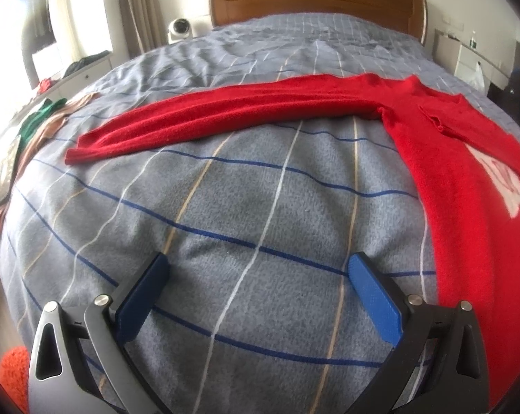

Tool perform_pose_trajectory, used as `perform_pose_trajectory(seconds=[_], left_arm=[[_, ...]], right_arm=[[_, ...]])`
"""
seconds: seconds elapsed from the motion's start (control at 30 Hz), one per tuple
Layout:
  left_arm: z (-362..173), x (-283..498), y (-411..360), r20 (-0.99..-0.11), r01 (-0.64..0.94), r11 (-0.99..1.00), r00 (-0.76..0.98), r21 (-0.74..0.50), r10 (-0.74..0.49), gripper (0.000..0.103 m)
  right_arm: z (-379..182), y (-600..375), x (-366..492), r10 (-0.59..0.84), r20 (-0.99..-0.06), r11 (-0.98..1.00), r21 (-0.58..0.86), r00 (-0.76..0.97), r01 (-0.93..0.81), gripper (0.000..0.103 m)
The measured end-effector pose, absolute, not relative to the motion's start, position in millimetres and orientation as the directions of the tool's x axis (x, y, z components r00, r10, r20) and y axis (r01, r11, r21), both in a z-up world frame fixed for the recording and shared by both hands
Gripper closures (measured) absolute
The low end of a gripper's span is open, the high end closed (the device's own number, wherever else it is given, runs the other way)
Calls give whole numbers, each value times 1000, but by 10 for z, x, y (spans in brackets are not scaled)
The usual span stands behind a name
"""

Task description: Fold small clothes

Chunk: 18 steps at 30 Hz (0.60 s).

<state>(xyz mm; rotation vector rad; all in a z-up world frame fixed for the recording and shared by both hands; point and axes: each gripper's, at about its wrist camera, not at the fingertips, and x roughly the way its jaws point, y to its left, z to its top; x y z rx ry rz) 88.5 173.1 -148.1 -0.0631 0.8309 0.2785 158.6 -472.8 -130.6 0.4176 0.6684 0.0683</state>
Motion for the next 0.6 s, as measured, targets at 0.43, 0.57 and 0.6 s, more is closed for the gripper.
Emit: perform_pose_trajectory(seconds=[0.43, 0.57, 0.6], left_arm=[[-1230, 925, 1865, -778, -232, 972, 617, -41, 115, 0], [-816, 1016, 2400, -744, -299, 943, 661, -143, 97, 0], [-747, 1068, 2638, -746, -344, 924, 656, -165, 111, 0]], right_arm=[[-1375, -4636, 1565, 168, -597, 936, 346, 784, 63, 12], [-1383, -4657, 1539, 177, -593, 933, 354, 786, 57, 11], [-1384, -4662, 1532, 180, -591, 932, 358, 787, 55, 11]])
